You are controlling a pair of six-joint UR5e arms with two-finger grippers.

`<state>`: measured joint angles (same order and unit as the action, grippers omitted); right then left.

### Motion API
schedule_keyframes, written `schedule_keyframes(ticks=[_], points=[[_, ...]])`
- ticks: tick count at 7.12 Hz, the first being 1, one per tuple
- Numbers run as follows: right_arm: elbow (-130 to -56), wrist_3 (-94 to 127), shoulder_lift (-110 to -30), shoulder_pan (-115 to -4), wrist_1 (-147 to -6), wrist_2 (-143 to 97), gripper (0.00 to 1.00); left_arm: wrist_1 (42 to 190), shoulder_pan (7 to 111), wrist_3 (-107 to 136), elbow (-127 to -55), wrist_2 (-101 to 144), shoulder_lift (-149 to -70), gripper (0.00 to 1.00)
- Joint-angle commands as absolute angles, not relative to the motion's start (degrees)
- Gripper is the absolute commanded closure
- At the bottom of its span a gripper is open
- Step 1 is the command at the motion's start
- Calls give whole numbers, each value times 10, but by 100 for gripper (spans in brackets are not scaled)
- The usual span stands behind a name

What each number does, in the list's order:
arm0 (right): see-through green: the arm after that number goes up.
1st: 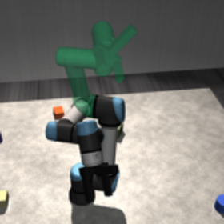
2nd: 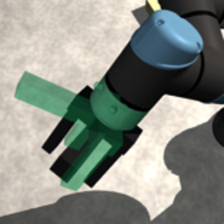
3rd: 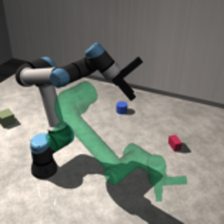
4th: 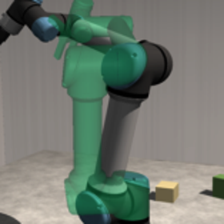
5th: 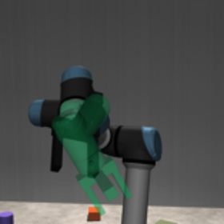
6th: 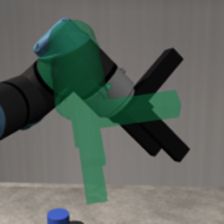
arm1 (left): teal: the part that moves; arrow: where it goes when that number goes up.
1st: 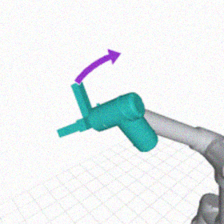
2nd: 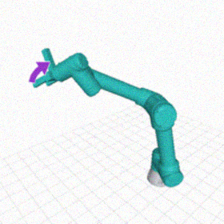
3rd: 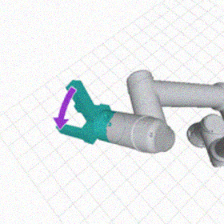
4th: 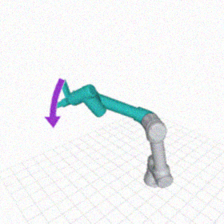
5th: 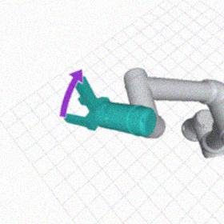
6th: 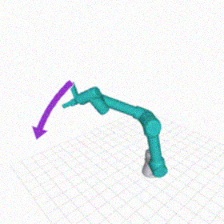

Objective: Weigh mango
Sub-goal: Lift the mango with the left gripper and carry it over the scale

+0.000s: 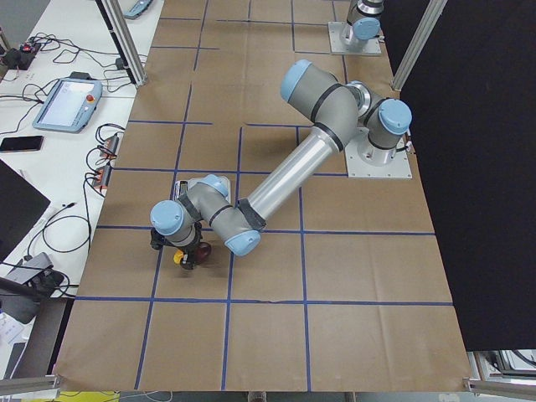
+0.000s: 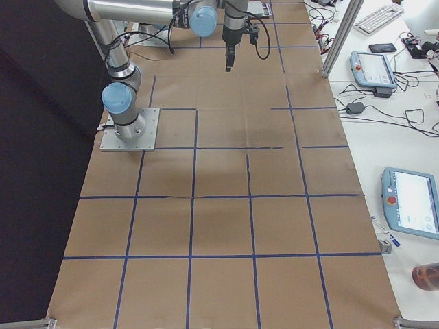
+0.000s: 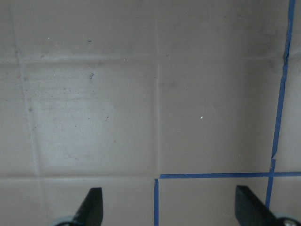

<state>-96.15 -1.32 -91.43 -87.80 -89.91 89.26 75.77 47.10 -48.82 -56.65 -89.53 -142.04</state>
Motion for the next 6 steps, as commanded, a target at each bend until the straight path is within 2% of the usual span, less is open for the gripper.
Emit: schedule_keyframes(ticks=[1, 3, 5, 6], points=[[-962, -13, -914, -878, -899, 893, 0, 754, 471, -489, -564, -895, -1423, 23], [-962, -13, -914, -878, -899, 893, 0, 744, 471, -489, -560, -896, -1426, 49], [-962, -13, -914, -878, -899, 893, 0, 756, 475, -484, -544, -926, -1394, 51], [-962, -13, -914, -878, -899, 893, 0, 774, 482, -470, -561, -931, -1351, 51]])
